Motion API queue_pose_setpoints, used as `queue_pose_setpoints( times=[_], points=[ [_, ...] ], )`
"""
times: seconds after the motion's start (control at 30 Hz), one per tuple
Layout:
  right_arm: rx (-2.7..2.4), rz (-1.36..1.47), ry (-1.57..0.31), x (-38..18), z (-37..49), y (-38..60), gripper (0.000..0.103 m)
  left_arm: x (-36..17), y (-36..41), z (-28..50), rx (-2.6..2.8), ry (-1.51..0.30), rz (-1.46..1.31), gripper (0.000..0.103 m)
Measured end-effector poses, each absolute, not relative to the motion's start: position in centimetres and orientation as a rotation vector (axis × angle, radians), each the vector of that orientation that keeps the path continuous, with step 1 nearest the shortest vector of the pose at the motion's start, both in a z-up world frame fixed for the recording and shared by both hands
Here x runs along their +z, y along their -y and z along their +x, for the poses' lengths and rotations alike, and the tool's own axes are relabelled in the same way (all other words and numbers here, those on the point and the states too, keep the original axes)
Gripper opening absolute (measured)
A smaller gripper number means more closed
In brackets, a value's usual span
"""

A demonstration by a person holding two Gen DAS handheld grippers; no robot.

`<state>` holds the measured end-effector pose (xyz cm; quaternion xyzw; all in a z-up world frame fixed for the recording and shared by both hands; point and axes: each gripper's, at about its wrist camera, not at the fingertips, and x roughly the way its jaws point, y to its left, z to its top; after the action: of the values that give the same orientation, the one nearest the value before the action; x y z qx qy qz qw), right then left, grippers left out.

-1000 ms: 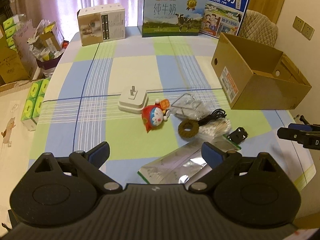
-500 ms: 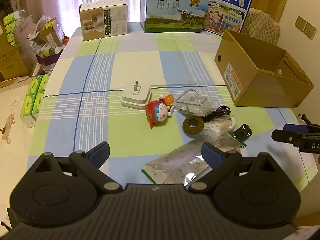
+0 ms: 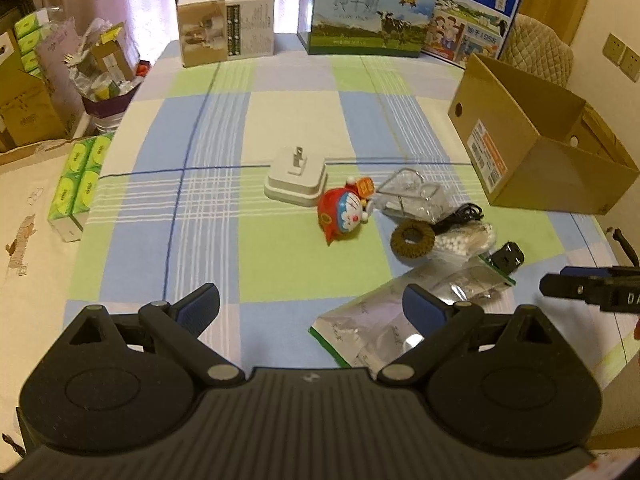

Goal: Organize objects
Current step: 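Move both tools back toward the remaining items on the table, then grasp the silver foil bag with the left tool while the right tool grasps the black toy car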

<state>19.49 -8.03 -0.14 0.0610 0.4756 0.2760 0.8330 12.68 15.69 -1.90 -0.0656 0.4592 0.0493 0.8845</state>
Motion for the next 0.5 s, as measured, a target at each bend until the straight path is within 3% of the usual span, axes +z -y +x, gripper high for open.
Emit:
queue_pose_setpoints(
  times=[0.5],
  points=[
    [0.380, 0.204, -1.021, -0.7, 18.7, 13.9, 0.066, -7.7, -6.6, 17.3, -0.270, -1.029, 0.250, 0.097]
  ],
)
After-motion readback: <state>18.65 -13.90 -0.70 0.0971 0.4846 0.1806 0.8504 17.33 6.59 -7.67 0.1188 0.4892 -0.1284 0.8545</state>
